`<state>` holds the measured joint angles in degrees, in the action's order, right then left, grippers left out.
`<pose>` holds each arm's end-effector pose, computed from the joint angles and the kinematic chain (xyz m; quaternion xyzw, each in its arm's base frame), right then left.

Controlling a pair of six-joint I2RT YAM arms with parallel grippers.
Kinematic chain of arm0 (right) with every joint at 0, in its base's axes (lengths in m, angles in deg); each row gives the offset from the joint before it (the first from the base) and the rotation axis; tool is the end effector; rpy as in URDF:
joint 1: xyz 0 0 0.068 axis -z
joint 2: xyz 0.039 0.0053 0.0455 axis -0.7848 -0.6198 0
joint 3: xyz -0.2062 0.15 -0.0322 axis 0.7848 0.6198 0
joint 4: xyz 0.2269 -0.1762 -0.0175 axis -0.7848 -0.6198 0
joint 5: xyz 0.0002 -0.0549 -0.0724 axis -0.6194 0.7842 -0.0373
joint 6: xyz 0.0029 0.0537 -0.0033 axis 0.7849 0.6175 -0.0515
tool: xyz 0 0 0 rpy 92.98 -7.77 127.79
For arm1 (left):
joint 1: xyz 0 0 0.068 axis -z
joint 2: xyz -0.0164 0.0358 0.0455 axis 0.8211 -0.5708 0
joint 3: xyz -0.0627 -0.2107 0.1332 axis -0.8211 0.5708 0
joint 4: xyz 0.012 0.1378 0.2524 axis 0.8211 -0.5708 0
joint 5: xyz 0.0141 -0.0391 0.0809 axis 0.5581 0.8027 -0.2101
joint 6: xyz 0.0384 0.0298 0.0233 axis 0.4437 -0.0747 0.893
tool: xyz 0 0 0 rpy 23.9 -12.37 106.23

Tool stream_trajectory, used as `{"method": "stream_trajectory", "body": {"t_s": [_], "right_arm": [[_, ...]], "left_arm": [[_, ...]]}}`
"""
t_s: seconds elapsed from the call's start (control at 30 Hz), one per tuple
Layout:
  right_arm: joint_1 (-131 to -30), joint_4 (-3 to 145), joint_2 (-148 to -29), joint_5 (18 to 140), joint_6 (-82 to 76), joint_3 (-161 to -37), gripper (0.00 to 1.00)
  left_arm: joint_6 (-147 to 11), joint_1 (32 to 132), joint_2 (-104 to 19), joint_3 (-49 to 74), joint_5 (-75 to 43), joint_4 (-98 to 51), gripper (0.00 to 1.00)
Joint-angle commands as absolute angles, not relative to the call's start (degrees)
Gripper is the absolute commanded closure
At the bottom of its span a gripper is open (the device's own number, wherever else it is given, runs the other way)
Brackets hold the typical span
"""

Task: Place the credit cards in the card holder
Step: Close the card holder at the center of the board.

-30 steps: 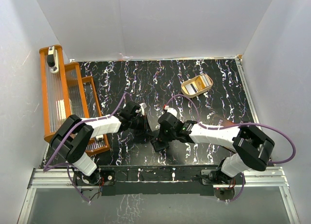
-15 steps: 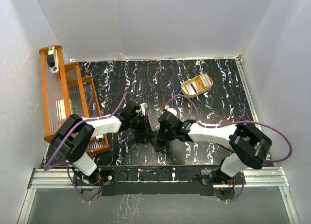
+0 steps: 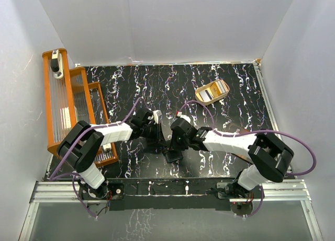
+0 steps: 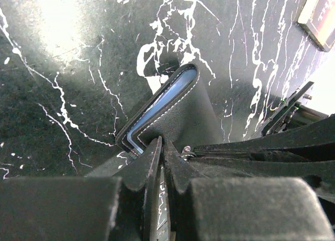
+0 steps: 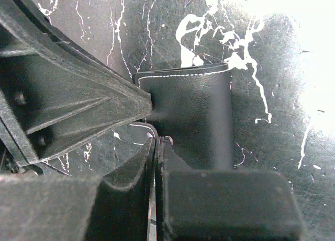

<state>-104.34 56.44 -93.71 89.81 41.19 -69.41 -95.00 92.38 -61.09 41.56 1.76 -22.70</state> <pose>0.1909 0.2474 0.1394 -0.0057 0.9553 0.2175 0.2000 0.2515 -0.2103 0.1101 0.0685 0.9095 -0.3813 0.1508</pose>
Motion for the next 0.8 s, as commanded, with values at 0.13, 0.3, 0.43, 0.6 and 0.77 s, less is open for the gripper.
{"method": "stream_trajectory", "body": {"t_s": [0.13, 0.3, 0.43, 0.6, 0.77], "right_arm": [[-103.0, 56.6, -90.7, 90.3, 41.9, -70.1, 1.00], [-102.3, 56.3, -90.3, 90.5, 41.7, -69.3, 1.00], [-102.2, 56.5, -90.2, 89.7, 41.8, -68.6, 1.00], [-102.1, 56.5, -90.0, 89.7, 42.3, -68.0, 1.00], [-102.1, 56.7, -89.4, 89.6, 43.0, -66.8, 1.00]], "left_arm": [[-89.6, 92.6, -64.8, 41.2, -1.4, -27.1, 0.94], [-88.8, 92.6, -65.4, 40.9, -1.4, -27.1, 0.94], [-88.5, 92.6, -65.6, 40.7, -1.4, -27.4, 0.94], [-89.0, 92.6, -65.9, 41.1, -1.3, -26.8, 0.94], [-89.1, 92.6, -65.4, 41.3, -1.3, -26.8, 0.94]]}}
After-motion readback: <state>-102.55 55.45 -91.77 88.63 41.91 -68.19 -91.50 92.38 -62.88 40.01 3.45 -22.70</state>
